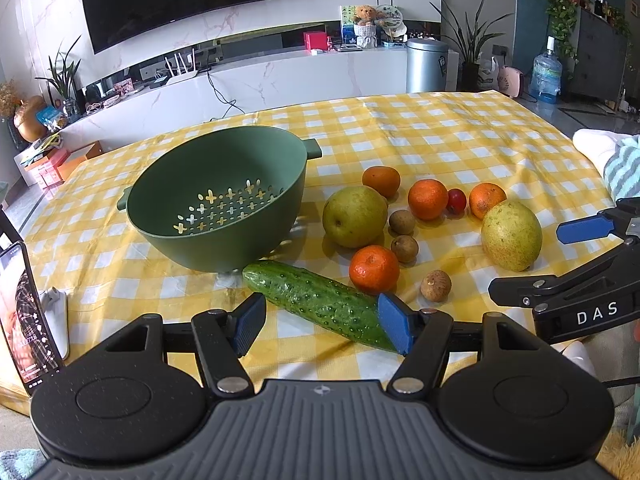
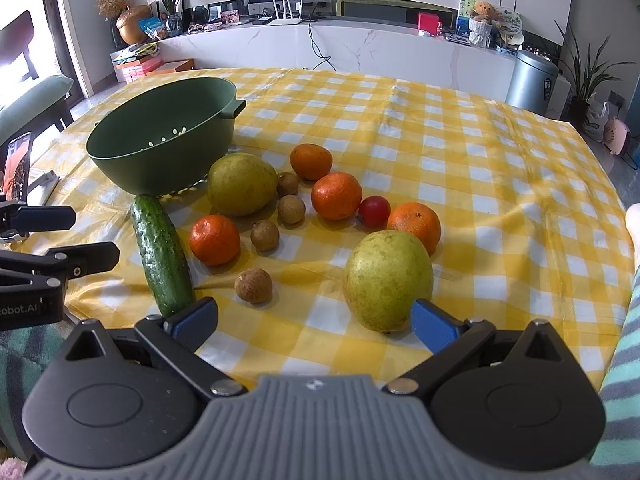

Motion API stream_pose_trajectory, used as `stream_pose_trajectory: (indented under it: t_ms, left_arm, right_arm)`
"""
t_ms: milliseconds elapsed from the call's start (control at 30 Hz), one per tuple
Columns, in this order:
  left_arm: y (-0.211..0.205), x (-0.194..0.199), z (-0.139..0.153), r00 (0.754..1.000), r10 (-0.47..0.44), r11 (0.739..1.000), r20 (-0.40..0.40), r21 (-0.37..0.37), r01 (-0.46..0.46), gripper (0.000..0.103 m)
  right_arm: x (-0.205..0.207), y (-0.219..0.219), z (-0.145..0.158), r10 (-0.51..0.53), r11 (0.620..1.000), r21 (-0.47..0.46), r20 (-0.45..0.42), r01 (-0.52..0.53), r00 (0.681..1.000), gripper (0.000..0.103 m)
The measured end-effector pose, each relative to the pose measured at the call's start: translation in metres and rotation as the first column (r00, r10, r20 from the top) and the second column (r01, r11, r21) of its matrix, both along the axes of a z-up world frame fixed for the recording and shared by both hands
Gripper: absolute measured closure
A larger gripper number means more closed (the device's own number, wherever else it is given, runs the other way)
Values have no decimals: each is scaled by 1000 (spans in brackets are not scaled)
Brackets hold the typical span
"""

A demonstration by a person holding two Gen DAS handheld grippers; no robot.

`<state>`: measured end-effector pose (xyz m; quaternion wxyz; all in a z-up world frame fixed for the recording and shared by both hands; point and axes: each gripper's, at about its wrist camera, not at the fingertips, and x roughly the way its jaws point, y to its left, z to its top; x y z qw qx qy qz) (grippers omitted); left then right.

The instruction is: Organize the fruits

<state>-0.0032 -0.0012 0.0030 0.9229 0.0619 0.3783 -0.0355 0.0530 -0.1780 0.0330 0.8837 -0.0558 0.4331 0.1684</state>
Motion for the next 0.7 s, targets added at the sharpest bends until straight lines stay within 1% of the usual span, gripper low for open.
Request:
stream_pose_trajectory:
  t_ms: [700]
  left_arm:
    - [-3,-2,-2,1000,-7,1000,-4,1,7,27]
  right_arm:
    - [-1,2,0,-1,1000,-3,-3,1,1000,4]
